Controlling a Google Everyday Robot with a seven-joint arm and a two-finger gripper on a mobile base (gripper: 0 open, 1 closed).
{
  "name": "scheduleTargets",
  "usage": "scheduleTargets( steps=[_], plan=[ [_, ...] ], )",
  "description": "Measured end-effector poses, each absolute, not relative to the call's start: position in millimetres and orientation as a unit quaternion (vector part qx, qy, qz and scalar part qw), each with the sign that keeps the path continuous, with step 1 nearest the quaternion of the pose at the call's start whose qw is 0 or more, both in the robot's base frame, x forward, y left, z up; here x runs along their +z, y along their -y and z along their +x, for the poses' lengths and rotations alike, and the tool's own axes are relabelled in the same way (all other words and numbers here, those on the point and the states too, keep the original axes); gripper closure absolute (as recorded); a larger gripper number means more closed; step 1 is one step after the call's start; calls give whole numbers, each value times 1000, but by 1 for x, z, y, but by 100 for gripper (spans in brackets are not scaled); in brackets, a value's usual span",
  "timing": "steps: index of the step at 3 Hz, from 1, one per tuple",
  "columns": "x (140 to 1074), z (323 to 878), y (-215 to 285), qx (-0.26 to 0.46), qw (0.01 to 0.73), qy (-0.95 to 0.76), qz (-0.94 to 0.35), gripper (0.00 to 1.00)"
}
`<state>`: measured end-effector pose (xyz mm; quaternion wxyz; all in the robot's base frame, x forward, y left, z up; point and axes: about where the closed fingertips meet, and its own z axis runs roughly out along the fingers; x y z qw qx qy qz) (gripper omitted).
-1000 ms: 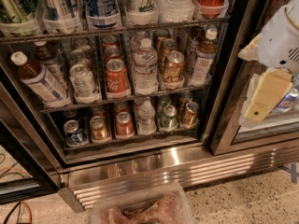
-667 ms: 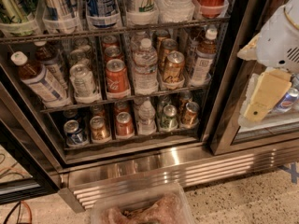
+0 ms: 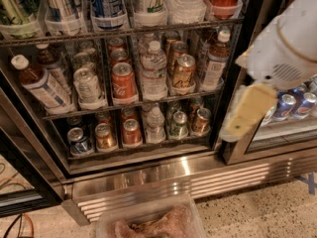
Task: Pick redbull can from top shelf of fridge
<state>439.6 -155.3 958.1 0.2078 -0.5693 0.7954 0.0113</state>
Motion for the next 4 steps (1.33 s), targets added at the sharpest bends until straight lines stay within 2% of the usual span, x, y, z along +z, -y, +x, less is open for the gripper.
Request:
scheduleTargets(
  steps=[2,4],
  plan=[
    [945,473,94,90,306,-807,-497,0],
    [940,468,75,101,321,-799,-499,0]
  ],
)
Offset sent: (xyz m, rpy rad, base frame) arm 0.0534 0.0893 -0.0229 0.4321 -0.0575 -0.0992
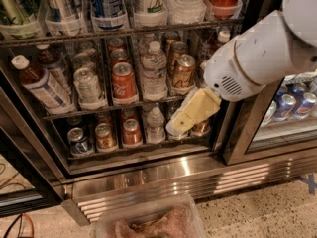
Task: Pick redbull can from top shelf of fridge
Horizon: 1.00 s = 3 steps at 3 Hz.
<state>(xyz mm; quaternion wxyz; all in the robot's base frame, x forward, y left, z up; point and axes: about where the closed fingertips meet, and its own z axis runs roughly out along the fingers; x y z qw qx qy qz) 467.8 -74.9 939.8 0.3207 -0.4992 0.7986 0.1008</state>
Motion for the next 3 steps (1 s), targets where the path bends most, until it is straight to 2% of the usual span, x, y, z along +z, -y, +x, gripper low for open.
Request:
scheduleTargets(
  steps=[3],
  plan=[
    [926,463,-39,208,377,-756,-492,0]
  ],
)
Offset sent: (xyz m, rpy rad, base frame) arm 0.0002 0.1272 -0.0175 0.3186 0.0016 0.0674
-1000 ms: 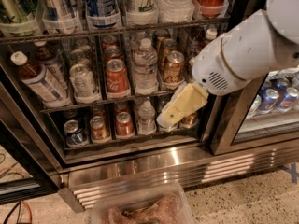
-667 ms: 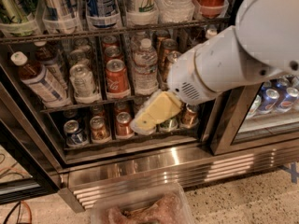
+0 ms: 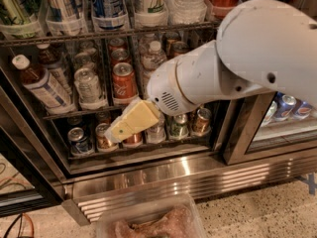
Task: Pick redbull can from top shelf of fridge
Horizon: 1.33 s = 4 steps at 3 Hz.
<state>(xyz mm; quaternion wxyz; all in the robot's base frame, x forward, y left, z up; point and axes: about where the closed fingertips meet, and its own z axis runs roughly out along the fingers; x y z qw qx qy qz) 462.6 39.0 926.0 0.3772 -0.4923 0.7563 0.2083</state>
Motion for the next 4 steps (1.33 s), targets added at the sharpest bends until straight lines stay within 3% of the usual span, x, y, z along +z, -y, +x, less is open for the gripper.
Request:
scheduleTargets(
  steps=[2,4],
  plan=[
    [929,469,-52,196,400,-761,-472,0],
    [938,495,-84,114,482,-758,-424,0]
  ],
)
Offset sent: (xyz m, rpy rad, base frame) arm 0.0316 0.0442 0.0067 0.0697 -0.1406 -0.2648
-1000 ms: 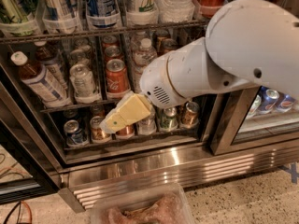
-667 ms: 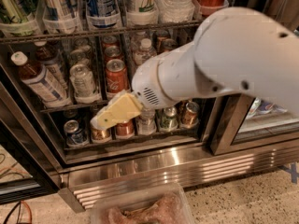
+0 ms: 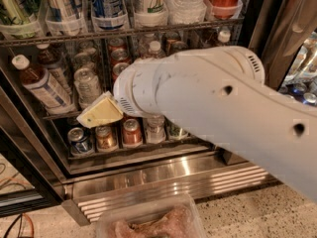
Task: Pick redbull can from top shelf of fridge
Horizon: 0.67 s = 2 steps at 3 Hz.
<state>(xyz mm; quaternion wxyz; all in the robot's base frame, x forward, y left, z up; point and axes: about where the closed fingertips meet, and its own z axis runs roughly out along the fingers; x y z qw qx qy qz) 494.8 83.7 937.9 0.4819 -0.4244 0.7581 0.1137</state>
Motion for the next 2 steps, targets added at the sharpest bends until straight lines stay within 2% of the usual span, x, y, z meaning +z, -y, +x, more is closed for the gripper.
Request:
scheduleTargets(
  steps=[2],
  plan=[
    [942,500,-83,110,489,-762,-410,0]
  ],
)
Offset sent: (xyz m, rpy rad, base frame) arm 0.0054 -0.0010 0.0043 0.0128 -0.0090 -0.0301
